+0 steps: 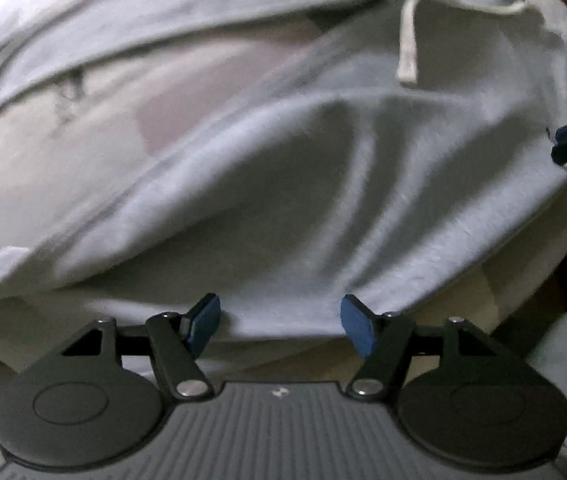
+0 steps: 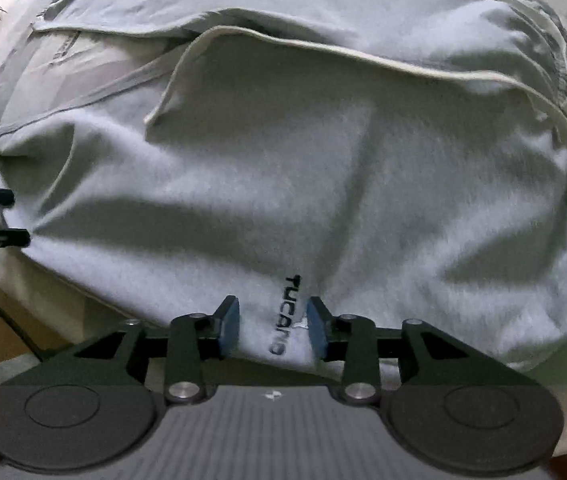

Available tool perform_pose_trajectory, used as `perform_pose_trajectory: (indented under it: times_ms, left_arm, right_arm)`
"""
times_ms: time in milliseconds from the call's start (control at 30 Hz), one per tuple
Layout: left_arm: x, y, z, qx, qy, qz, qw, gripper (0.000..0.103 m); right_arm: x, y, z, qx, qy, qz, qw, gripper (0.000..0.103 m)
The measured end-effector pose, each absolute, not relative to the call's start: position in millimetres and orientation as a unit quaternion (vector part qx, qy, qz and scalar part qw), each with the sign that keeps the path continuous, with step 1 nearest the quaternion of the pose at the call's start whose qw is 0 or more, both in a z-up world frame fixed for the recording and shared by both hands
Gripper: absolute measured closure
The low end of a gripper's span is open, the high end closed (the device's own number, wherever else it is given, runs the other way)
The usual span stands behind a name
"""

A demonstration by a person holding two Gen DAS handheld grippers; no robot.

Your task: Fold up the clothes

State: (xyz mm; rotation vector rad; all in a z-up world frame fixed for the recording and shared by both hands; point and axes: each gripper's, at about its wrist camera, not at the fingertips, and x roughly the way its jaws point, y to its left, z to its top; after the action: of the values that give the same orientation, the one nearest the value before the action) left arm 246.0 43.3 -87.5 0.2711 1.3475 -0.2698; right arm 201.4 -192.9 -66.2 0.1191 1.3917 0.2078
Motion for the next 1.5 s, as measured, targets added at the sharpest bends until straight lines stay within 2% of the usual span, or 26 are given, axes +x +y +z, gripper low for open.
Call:
perform_pose_trajectory:
  times_ms: [300, 700, 1167, 1300, 1500]
  left_arm:
    - [260, 106, -69, 0.069, 0.591, -0.033, 0.803, 0.035]
    - [219, 243, -69, -0.082, 0.573, 0.127, 0.806, 0.034]
    - [175, 351, -85, -0.190, 0.542, 0.206, 0.792, 0.035]
    - [165, 374, -85, -0.223, 0.528, 0.222, 0.789, 0.035]
    - [160, 390, -83, -0.238, 0.518, 0.224, 0.791, 0.035]
  right_arm:
    - [266, -119, -30, 0.008, 0.588, 0.207, 0.782, 0.056]
    - [361, 82, -19, -0.106, 0.511, 0.410, 0.748, 0.053]
    - [357, 256, -28, -0.150, 0.492, 0.569, 0.641, 0.053]
    - [335, 289, -44, -0.214, 0.466, 0.592, 0.622, 0.053]
    - [303, 305, -56, -0.388, 0.347, 0.576, 0.631, 0.053]
